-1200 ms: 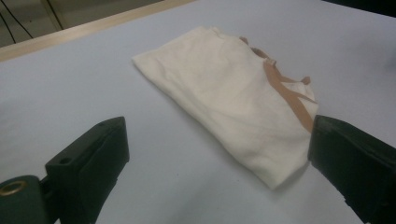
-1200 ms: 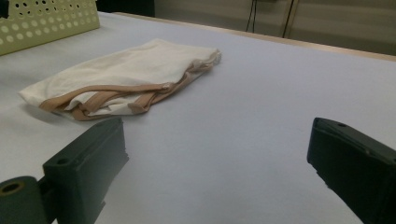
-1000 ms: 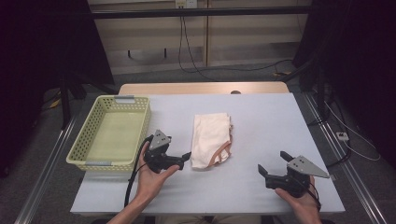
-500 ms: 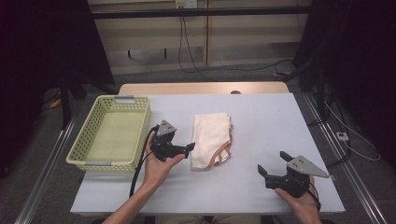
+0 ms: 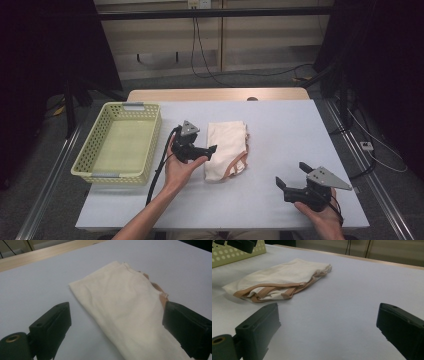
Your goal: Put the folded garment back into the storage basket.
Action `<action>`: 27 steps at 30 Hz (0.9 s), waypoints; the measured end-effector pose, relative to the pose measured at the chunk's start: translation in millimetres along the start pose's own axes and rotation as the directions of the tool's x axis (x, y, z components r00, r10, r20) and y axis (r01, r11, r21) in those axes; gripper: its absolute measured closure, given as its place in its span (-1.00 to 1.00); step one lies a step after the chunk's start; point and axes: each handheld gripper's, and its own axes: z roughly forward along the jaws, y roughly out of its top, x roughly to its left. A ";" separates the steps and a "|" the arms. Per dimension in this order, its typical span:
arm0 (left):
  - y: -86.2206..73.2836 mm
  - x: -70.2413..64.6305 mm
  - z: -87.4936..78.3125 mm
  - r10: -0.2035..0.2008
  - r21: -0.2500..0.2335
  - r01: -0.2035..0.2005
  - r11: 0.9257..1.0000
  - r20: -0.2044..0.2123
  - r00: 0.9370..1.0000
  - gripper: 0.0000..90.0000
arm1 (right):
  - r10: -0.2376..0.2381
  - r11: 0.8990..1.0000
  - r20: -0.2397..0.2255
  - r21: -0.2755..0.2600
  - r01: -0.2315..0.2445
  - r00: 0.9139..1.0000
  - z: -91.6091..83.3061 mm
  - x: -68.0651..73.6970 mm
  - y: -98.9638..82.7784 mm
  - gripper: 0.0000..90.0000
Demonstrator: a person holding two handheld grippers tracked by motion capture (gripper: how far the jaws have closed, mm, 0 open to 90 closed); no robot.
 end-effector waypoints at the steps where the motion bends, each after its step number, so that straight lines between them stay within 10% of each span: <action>1: 1.7 1.5 2.5 0.002 0.014 -0.002 1.000 0.002 1.000 -0.81 | 0.000 1.000 0.000 0.000 0.000 1.000 0.1 0.0 0.0 -0.90; 27: -4.4 23.2 51.9 -0.130 0.123 0.128 0.984 0.013 0.991 -0.22 | -0.005 1.000 -0.015 0.015 0.005 1.000 1.6 0.0 -0.8 -0.90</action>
